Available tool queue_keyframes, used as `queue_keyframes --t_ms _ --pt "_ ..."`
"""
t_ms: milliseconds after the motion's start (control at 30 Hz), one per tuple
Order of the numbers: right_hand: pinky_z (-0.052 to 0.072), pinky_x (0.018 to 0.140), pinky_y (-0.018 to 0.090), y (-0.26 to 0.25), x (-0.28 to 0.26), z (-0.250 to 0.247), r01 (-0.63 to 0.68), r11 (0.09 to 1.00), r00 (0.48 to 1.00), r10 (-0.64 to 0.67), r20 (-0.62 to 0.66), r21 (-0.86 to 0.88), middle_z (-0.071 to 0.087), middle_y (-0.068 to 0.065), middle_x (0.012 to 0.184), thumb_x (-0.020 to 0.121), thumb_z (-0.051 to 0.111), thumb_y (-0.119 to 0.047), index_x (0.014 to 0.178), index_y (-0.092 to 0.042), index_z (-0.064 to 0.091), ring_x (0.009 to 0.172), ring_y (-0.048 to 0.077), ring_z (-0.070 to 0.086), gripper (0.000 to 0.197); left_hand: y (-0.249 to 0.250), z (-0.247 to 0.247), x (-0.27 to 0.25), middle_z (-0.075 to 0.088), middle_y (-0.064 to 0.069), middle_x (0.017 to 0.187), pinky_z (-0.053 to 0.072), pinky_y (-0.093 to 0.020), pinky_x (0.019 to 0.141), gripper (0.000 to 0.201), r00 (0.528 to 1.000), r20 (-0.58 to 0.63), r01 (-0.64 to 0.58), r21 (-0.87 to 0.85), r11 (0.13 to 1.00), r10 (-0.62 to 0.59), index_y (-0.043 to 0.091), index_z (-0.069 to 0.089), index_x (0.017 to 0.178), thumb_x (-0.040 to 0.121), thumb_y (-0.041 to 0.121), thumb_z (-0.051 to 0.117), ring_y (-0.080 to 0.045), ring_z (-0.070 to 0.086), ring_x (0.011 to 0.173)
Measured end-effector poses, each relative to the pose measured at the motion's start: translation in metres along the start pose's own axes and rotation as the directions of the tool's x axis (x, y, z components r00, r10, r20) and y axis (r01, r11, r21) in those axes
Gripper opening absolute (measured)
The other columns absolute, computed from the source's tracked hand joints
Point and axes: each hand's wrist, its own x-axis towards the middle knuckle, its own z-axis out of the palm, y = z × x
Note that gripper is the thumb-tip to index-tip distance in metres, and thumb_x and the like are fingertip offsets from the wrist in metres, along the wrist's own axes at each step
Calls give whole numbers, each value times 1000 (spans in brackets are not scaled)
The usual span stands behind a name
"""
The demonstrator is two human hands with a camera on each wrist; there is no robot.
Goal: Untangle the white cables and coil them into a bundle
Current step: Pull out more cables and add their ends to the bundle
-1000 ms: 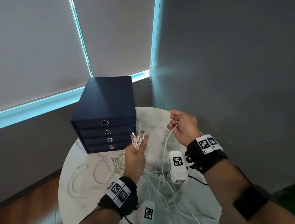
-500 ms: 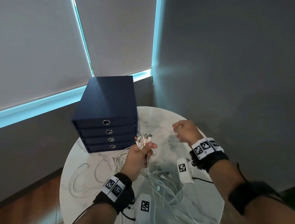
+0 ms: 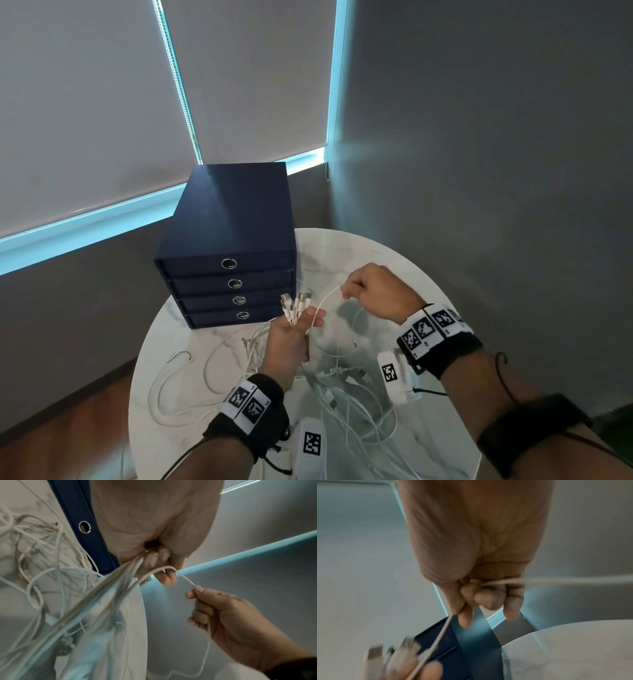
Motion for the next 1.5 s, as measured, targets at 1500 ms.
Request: queue_keyframes --t_ms 1500 --pt "48 84 32 192 -86 -41 -345 931 877 364 -314 118 75 7 96 89 70 -18 96 -16 78 97 22 69 10 20 -32 32 31 9 48 23 -17 33 31 979 -105 41 -737 675 -174 13 56 84 107 30 44 -4 27 36"
